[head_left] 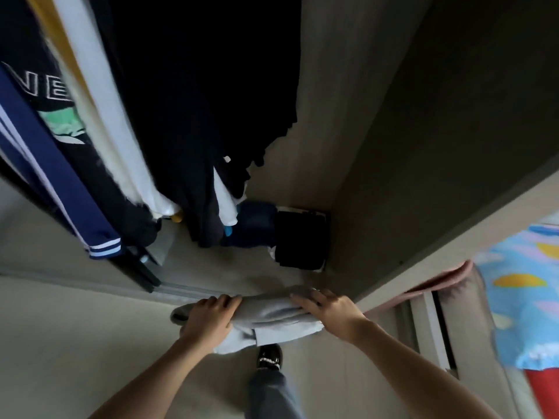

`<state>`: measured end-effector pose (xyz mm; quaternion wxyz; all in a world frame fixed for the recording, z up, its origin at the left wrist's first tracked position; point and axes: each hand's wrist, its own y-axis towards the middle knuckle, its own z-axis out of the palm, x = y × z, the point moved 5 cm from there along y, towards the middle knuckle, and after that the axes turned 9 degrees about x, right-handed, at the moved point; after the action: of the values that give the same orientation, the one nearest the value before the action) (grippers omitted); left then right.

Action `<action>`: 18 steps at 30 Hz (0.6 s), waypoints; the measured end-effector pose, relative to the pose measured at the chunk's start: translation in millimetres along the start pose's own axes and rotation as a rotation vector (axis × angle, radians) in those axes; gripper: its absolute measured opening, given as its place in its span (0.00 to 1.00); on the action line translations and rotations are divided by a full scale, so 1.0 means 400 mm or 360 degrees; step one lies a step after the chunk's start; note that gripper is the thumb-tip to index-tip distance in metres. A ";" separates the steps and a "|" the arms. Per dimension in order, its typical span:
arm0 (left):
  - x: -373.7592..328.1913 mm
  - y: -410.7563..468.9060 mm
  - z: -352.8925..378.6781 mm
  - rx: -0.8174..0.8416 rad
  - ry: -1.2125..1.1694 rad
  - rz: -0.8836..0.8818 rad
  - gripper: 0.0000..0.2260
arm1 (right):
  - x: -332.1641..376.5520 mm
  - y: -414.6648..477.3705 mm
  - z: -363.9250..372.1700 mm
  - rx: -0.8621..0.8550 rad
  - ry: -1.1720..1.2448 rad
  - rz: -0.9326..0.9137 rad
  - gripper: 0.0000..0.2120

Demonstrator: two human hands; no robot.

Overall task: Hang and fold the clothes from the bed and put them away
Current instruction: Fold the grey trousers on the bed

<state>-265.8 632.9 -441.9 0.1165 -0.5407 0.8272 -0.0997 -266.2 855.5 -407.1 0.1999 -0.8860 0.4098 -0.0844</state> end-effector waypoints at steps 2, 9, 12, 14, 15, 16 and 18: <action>0.019 0.067 0.022 0.0082 -0.0002 -0.0007 0.31 | -0.035 0.064 0.041 0.0096 0.0066 0.0051 0.43; 0.150 0.376 0.114 -0.0036 0.0189 0.0039 0.23 | -0.188 0.362 0.163 -0.0008 -0.0040 0.0107 0.41; 0.204 0.473 0.139 -0.0259 0.0333 0.0008 0.12 | -0.235 0.487 0.190 -0.0139 -0.0083 0.0065 0.26; 0.255 0.540 0.185 -0.0402 0.0308 -0.0043 0.14 | -0.260 0.578 0.237 -0.0287 -0.0096 0.0075 0.20; 0.280 0.573 0.231 -0.0425 0.0284 -0.0057 0.15 | -0.268 0.624 0.273 -0.0331 -0.0103 0.0086 0.18; 0.308 0.603 0.296 -0.0392 0.0271 -0.0074 0.17 | -0.269 0.670 0.327 -0.0336 -0.0097 0.0099 0.17; 0.344 0.632 0.411 -0.0094 0.0280 -0.0141 0.29 | -0.251 0.715 0.430 -0.0276 -0.0130 0.0124 0.16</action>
<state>-490.1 600.4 -683.8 0.0229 -0.5690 0.8121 -0.1273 -475.5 813.7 -682.7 0.1420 -0.8861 0.4412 -0.0046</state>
